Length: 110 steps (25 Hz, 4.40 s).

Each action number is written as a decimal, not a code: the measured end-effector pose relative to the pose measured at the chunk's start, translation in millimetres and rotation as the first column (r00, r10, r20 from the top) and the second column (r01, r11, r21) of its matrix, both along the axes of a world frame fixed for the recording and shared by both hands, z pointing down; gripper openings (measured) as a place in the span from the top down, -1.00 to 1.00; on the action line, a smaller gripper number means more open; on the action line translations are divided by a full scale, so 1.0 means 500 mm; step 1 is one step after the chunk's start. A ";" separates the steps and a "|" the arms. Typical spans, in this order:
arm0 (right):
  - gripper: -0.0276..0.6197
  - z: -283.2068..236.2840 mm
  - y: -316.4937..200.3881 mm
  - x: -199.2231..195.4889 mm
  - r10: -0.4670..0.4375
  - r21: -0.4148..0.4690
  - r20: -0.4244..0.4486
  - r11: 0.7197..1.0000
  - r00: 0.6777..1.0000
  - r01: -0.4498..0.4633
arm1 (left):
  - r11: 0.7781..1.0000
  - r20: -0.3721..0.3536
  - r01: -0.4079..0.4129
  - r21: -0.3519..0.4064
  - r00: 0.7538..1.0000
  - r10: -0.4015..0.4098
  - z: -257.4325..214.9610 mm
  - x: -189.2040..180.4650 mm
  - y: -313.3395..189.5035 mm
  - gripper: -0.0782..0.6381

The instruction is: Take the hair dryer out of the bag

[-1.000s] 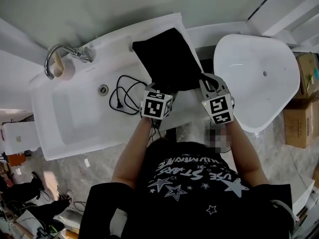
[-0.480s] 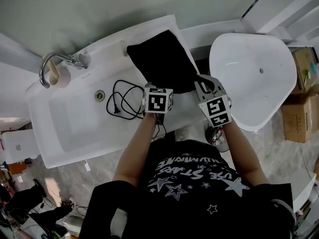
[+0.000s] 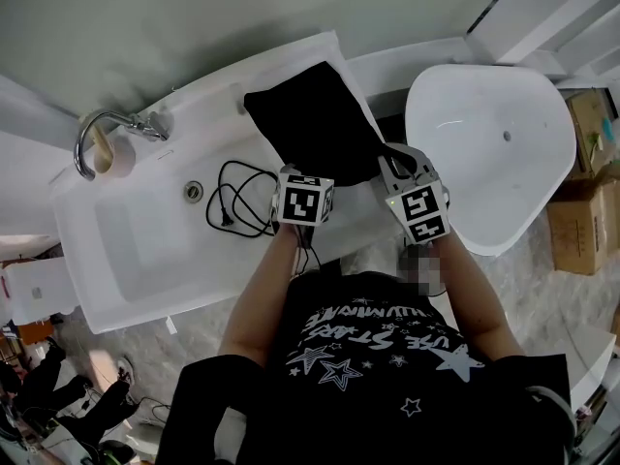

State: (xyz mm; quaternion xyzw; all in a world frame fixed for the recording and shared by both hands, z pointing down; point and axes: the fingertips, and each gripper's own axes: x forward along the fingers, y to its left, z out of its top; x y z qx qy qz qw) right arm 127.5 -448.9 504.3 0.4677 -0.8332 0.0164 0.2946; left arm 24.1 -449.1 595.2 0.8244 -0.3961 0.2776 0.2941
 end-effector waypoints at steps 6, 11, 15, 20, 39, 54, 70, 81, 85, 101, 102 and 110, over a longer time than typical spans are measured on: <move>0.85 0.002 -0.016 0.006 0.003 -0.001 -0.010 1.000 1.000 -0.003 | 0.997 0.004 -0.079 0.002 0.997 0.079 -0.003 0.000 0.031 0.22; 0.85 0.004 -0.024 0.005 -0.016 -0.012 -0.016 1.000 1.000 0.016 | 0.982 -0.048 -0.189 -0.012 0.981 0.188 -0.024 0.009 0.071 0.22; 0.85 -0.004 -0.027 -0.011 -0.049 -0.035 0.019 0.998 0.999 0.050 | 0.966 -0.059 -0.260 -0.018 0.964 0.258 -0.035 0.004 0.105 0.22; 0.85 -0.009 -0.027 -0.026 -0.095 -0.052 0.026 0.994 0.995 0.096 | 0.935 -0.096 -0.351 -0.036 0.933 0.347 -0.049 0.008 0.148 0.22; 0.85 0.010 -0.033 -0.018 -0.104 -0.118 0.127 0.986 0.986 0.119 | 0.765 -0.160 -0.643 0.045 0.751 0.640 -0.132 0.038 0.324 0.22; 0.84 0.021 -0.011 0.000 -0.043 -0.133 0.139 0.989 0.989 0.062 | 0.711 -0.251 -0.680 0.181 0.667 0.702 -0.233 0.057 0.445 0.22; 0.43 -0.007 0.178 0.066 0.006 -0.062 0.085 0.998 0.996 -0.001 | 0.807 -0.311 -0.539 0.243 0.744 0.591 -0.278 0.069 0.529 0.22; 0.52 -0.078 0.419 0.109 0.063 0.010 0.194 0.998 0.979 -0.066 | 0.885 -0.346 -0.378 0.272 0.820 0.456 -0.309 0.063 0.652 0.22; 0.70 -0.107 0.474 0.103 0.091 0.032 0.258 0.994 0.962 -0.103 | 0.916 -0.370 -0.296 0.271 0.846 0.383 -0.325 0.037 0.681 0.22; 0.90 -0.119 0.609 0.038 0.180 -0.002 0.374 0.981 0.910 -0.193 | 0.946 -0.441 -0.199 0.255 0.847 0.297 -0.338 -0.086 0.769 0.22; 0.90 -0.120 0.622 0.026 0.188 -0.006 0.373 0.980 0.908 -0.200 | 0.945 -0.441 -0.206 0.253 0.845 0.302 -0.338 -0.098 0.780 0.22; 0.90 -0.144 0.732 -0.078 0.225 0.007 0.373 0.969 0.900 -0.245 | 0.924 -0.447 -0.263 0.279 0.816 0.367 -0.353 -0.176 0.866 0.22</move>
